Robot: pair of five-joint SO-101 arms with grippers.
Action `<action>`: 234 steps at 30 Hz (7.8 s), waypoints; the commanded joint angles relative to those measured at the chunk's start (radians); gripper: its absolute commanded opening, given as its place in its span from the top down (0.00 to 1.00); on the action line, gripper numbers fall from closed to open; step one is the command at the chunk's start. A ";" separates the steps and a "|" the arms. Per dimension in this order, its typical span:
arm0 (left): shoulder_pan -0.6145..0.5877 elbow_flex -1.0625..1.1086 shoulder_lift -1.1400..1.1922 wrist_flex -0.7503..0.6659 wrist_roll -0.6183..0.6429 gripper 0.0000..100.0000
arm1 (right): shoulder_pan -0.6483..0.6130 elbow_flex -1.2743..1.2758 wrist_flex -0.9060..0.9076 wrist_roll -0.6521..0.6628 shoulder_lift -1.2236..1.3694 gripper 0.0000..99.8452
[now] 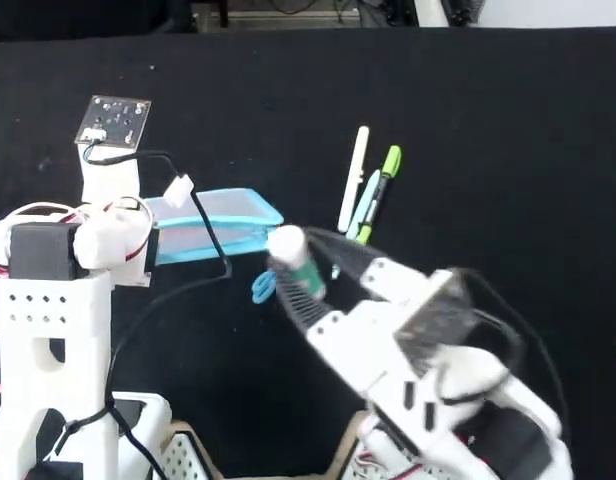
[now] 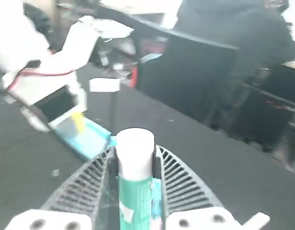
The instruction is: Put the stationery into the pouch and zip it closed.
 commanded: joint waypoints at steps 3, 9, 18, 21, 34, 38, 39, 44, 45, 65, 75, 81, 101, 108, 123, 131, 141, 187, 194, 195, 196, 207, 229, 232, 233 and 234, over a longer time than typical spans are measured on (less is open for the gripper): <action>0.013 -0.054 -0.002 0.009 0.003 0.97 | -0.120 0.058 -0.137 -0.006 -0.008 0.99; 0.013 -0.054 -0.002 0.009 0.006 0.97 | -0.138 0.189 -0.419 -0.008 -0.008 0.99; 0.013 -0.054 -0.002 0.031 0.003 0.97 | -0.133 0.499 -0.976 -0.005 -0.008 0.99; 0.013 -0.054 -0.002 0.031 0.002 0.97 | -0.132 0.558 -1.073 0.000 -0.008 0.99; 0.013 -0.054 -0.003 0.031 0.002 0.97 | -0.014 0.731 -1.114 0.000 -0.008 0.99; 0.013 -0.054 -0.003 0.031 0.002 0.97 | -0.017 0.746 -1.105 0.000 -0.013 0.99; 0.013 -0.054 -0.003 0.031 0.002 0.97 | -0.018 0.746 -1.100 -0.002 -0.013 0.99; 0.013 -0.054 -0.003 0.031 0.002 0.97 | -0.020 0.656 -0.873 -0.008 -0.016 0.90; 0.013 -0.054 -0.003 0.031 0.002 0.97 | -0.023 0.621 -0.812 -0.008 -0.016 0.86; 0.012 -0.042 -0.002 0.032 -0.011 0.97 | 0.384 0.139 -0.072 -0.008 -0.008 0.87; 0.007 -0.007 -0.012 0.023 -0.160 0.97 | 0.512 0.305 -0.063 -0.077 0.105 0.81; 0.007 -0.002 -0.014 -0.028 -0.117 0.97 | 0.578 0.294 -0.250 -0.190 0.383 0.81; 0.013 -0.001 -0.014 -0.021 -0.069 0.97 | 0.729 -0.409 -0.292 -0.328 1.372 0.81; 0.013 -0.001 -0.014 -0.023 -0.069 0.97 | 0.730 -0.598 -0.290 -0.331 1.598 0.81; 0.012 -0.001 -0.014 -0.021 -0.069 0.97 | 0.784 -1.098 -0.046 -0.333 2.055 0.81; 0.008 -0.001 -0.014 -0.020 -0.069 0.97 | 0.789 -1.501 0.199 -0.333 2.318 0.81; 0.012 -0.001 -0.014 -0.020 -0.069 0.97 | 0.810 -2.028 0.477 -0.325 2.566 1.00; 0.013 0.036 -0.014 -0.021 -0.069 0.97 | 0.778 -0.182 -0.095 0.187 1.426 0.99; 0.013 0.039 -0.014 -0.026 -0.069 0.97 | 0.772 -0.110 -0.094 0.218 1.394 0.91; 0.013 0.039 -0.014 -0.026 -0.069 0.97 | 0.772 -0.110 -0.094 0.218 1.391 0.87; 0.013 0.039 -0.014 -0.026 -0.069 0.97 | 0.770 -0.111 -0.095 0.218 1.389 0.83; 0.013 0.041 -0.014 -0.021 -0.069 0.97 | 0.689 -0.171 -0.114 0.218 1.419 0.81; 0.013 0.041 -0.014 -0.023 -0.069 0.97 | 0.752 -0.216 0.086 0.218 1.202 0.99; 0.013 0.041 -0.014 -0.026 -0.069 0.97 | 0.701 -0.232 0.203 0.203 1.003 0.99; 0.013 0.041 -0.014 -0.026 -0.069 0.97 | 0.681 -0.239 0.233 0.178 0.932 0.99; 0.013 0.039 -0.014 -0.026 -0.069 0.97 | 0.658 -0.246 0.255 0.150 0.862 0.99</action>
